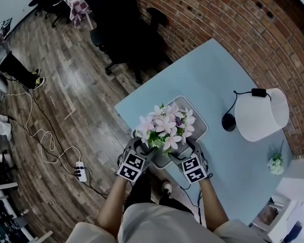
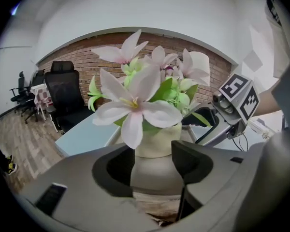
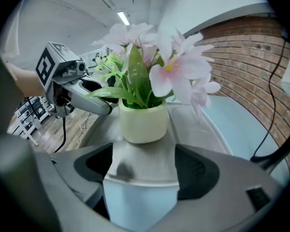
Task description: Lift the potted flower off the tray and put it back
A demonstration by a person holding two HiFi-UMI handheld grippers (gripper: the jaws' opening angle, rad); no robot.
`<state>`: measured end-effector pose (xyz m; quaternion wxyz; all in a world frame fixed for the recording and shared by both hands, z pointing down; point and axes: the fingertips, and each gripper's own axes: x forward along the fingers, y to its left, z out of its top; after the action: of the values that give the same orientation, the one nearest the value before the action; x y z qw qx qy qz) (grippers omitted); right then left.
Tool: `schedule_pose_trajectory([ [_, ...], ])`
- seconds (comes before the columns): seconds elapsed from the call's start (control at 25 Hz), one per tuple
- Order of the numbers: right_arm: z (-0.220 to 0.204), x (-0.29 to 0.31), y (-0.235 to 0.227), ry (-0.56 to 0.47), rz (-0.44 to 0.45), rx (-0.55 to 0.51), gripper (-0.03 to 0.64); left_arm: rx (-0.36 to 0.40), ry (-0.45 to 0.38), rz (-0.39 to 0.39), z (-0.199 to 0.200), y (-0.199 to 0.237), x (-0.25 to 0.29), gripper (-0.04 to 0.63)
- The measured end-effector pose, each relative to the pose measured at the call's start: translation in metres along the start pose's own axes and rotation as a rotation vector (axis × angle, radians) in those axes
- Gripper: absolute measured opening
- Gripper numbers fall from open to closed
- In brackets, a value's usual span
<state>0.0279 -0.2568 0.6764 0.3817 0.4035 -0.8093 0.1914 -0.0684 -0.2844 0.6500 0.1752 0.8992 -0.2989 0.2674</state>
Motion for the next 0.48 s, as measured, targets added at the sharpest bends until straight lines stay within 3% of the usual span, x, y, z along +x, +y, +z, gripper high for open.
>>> schedule_pose_trajectory([
  [0.48,-0.008,-0.067,-0.011,-0.018,-0.049,-0.084,0.364,-0.027,0.001,0.132,-0.005,-0.029,-0.049,0.267],
])
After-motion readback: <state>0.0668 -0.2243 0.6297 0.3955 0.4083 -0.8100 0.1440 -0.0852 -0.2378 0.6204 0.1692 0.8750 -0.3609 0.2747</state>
